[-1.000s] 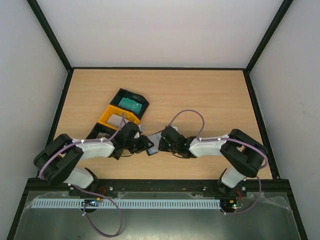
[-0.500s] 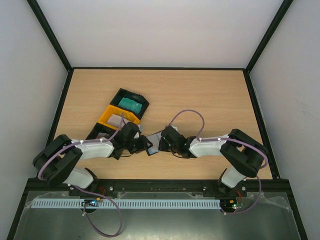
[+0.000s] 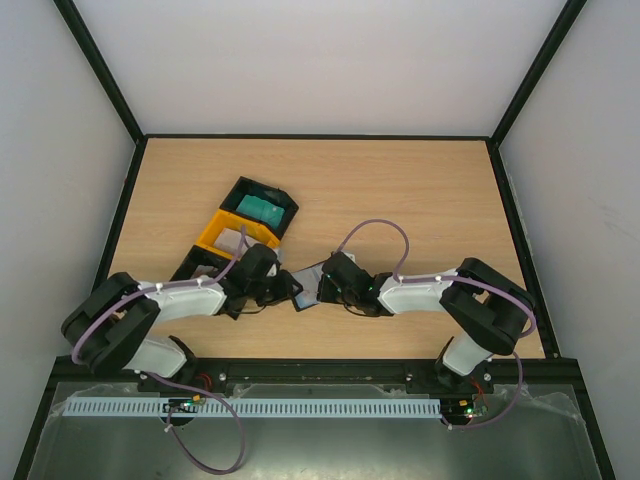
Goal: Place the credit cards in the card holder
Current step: Turn over the card slot in the card holder.
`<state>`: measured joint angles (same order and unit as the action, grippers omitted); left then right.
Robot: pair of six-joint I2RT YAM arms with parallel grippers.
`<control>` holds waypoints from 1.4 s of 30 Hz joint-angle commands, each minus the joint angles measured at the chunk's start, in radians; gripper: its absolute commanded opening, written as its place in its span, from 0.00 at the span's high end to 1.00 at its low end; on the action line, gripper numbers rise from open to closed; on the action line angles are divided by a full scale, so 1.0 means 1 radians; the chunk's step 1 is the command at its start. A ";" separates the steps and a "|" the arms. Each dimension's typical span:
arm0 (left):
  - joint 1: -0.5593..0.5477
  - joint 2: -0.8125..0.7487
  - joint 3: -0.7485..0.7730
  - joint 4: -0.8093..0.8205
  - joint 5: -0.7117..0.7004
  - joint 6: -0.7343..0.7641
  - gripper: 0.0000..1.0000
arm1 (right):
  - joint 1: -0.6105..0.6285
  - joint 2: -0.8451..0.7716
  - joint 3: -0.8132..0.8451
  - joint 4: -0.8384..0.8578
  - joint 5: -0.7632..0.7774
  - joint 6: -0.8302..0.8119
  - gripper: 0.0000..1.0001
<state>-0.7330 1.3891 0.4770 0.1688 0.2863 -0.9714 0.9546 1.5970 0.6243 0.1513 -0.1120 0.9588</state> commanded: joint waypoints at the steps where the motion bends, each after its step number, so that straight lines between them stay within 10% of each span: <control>1: -0.003 0.039 0.008 0.037 0.027 0.003 0.72 | -0.003 0.042 -0.033 -0.091 0.023 0.009 0.98; 33: -0.003 0.077 -0.028 0.233 0.067 -0.183 0.74 | -0.003 0.031 -0.077 0.024 -0.072 0.036 0.98; 42: -0.003 0.107 0.010 0.206 0.077 -0.113 0.90 | -0.003 -0.012 -0.078 0.013 -0.057 0.033 0.98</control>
<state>-0.7330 1.4868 0.4572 0.3611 0.3515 -1.1229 0.9447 1.5940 0.5781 0.2523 -0.1589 0.9916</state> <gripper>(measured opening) 0.131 0.020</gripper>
